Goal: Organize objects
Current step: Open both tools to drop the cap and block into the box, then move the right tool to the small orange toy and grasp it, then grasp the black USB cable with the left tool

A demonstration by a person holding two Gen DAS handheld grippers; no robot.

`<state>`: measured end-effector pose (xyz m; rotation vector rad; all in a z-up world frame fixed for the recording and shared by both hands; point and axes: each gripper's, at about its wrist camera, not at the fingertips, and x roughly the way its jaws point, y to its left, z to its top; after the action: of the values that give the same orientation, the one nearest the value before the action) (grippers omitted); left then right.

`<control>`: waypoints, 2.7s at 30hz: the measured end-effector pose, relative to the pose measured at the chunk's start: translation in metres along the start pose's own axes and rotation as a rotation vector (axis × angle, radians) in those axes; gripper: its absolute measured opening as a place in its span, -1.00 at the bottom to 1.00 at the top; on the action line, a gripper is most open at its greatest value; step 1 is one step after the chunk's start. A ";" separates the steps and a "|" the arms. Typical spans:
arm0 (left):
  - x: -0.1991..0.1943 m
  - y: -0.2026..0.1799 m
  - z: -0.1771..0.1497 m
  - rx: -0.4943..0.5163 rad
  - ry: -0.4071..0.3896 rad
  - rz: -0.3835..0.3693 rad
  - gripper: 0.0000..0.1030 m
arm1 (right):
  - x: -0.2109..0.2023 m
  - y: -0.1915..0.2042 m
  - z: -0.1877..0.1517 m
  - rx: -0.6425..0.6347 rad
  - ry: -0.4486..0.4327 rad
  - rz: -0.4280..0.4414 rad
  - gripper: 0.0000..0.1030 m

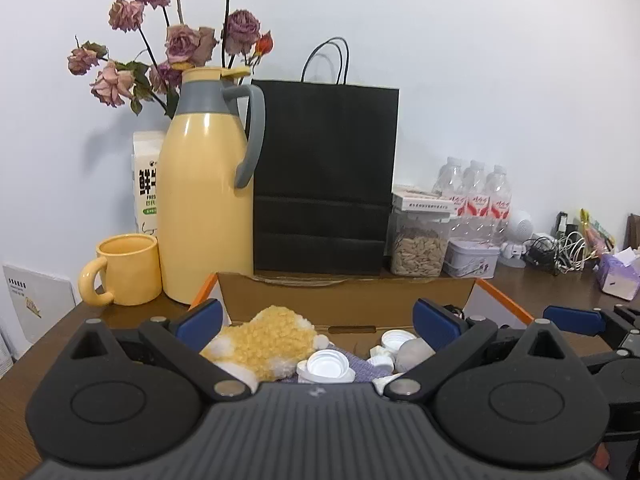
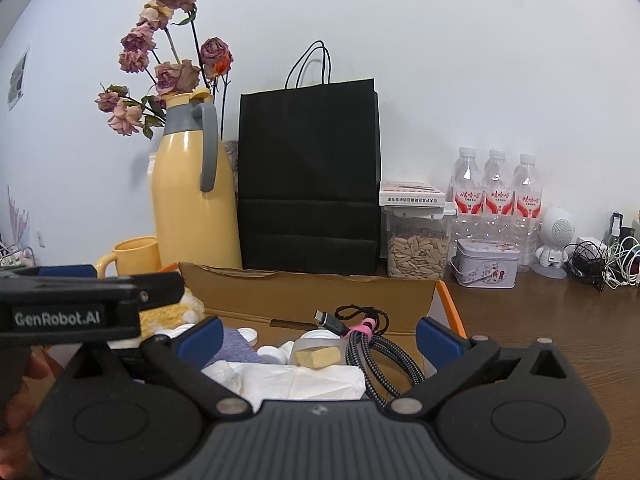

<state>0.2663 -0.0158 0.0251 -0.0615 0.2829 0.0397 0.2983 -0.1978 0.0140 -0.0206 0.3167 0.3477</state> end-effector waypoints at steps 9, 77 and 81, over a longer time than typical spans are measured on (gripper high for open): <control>-0.028 0.001 -0.007 0.023 -0.023 -0.004 1.00 | -0.026 0.006 -0.008 -0.032 -0.017 0.015 1.00; -0.084 0.050 -0.080 -0.001 0.232 -0.020 1.00 | -0.038 0.048 -0.062 -0.107 0.263 0.104 -0.76; -0.080 0.049 -0.081 0.001 0.242 -0.011 1.00 | -0.044 0.047 -0.061 -0.103 0.231 0.097 -0.76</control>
<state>0.1642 0.0251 -0.0330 -0.0667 0.5247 0.0211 0.2252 -0.1724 -0.0286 -0.1477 0.5291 0.4589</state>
